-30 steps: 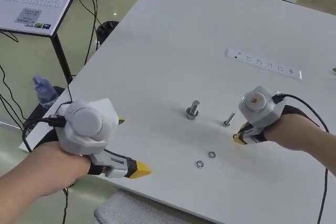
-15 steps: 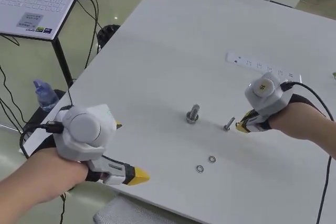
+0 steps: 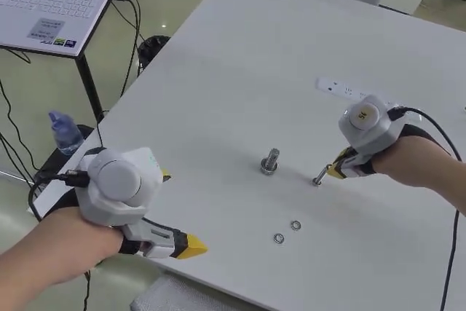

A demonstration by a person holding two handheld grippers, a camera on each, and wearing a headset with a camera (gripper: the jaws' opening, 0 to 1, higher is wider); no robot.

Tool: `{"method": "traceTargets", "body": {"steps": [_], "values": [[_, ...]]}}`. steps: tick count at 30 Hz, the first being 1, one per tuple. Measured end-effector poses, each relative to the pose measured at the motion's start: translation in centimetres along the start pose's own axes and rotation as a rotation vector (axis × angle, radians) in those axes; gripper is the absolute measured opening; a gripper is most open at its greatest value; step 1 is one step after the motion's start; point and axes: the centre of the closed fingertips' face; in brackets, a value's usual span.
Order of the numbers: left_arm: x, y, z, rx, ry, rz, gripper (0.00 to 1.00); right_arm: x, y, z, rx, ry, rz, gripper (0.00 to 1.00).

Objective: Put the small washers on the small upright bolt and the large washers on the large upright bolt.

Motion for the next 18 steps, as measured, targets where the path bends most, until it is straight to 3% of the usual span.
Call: {"method": "traceTargets", "body": {"steps": [18], "values": [[-0.25, 0.2, -0.52, -0.016, -0.007, -0.001, 0.8, 0.25, 0.95, -0.04, -0.02, -0.01, 0.016, 0.14]]}}
Point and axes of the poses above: the centre of the closed fingertips' face, and the gripper's own axes: y roughly forward along the fingers, x roughly to its right, z roughly out of its top, and after that the axes turned 4 degrees about x, right-handed
